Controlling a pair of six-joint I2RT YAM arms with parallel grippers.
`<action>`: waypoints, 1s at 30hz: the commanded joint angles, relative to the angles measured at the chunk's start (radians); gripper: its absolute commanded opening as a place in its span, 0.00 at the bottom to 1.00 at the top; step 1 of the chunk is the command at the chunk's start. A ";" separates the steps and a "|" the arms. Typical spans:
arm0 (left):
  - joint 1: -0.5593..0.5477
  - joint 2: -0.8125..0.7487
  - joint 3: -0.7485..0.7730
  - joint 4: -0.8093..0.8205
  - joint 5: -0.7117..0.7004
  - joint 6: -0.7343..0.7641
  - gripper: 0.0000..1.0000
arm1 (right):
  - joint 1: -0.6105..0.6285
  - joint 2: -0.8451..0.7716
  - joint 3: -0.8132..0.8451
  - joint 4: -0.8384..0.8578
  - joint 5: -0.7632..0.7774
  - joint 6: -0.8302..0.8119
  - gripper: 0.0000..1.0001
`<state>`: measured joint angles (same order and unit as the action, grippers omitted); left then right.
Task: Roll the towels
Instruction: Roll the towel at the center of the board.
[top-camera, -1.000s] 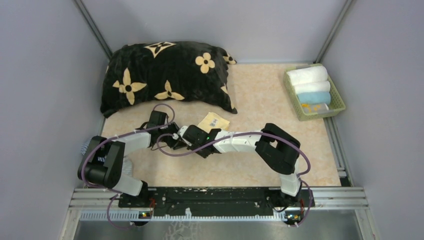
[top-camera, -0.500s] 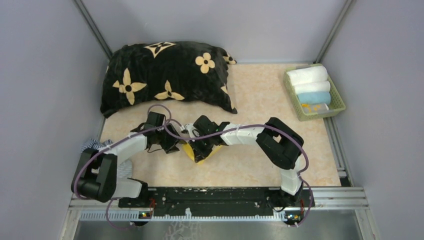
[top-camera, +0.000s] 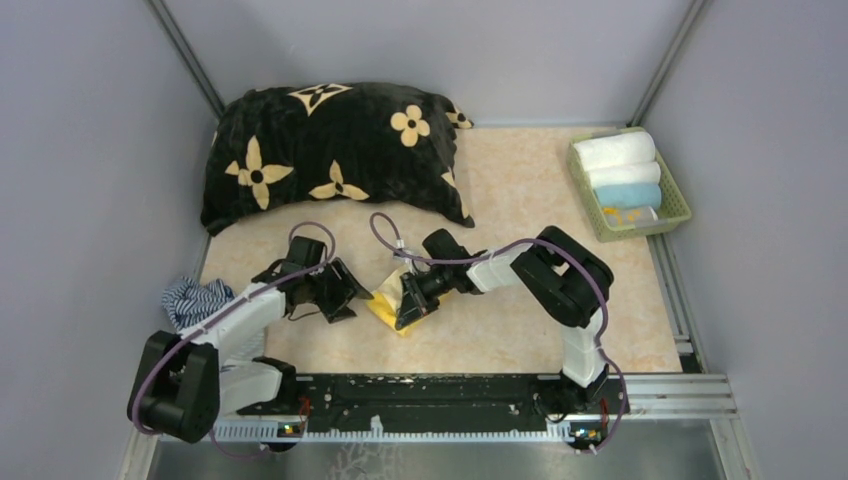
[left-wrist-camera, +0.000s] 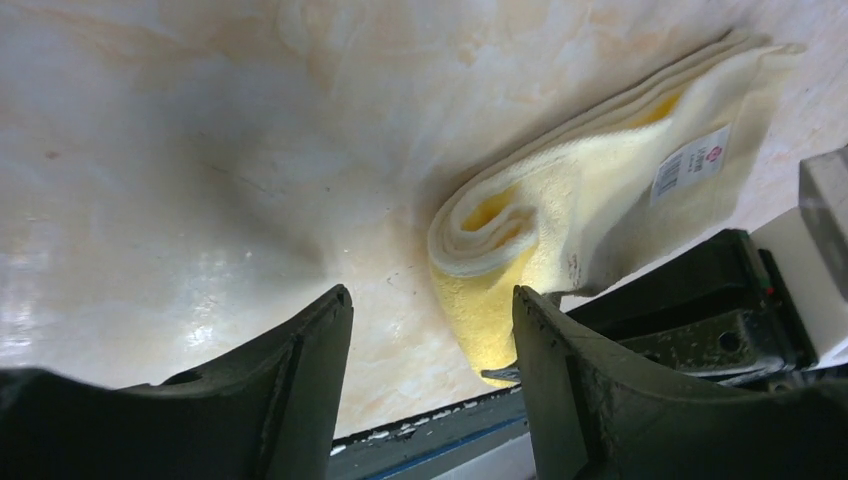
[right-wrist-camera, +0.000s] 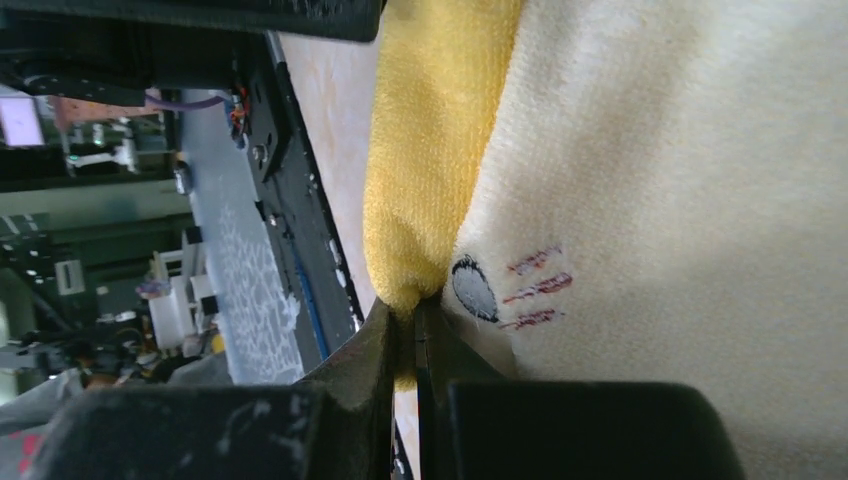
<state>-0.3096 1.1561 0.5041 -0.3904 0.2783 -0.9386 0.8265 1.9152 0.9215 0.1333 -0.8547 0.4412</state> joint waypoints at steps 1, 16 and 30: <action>-0.049 0.037 -0.017 0.072 0.054 -0.069 0.66 | -0.040 0.033 -0.034 0.207 -0.116 0.128 0.00; -0.102 0.237 0.058 0.100 -0.061 -0.029 0.33 | -0.055 0.031 -0.095 0.283 -0.110 0.173 0.00; -0.099 0.063 0.115 -0.096 -0.176 0.035 0.61 | -0.092 0.039 -0.120 0.375 -0.165 0.288 0.00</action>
<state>-0.4126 1.2926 0.5915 -0.3874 0.1806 -0.9436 0.7593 1.9591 0.8200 0.4358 -0.9745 0.6857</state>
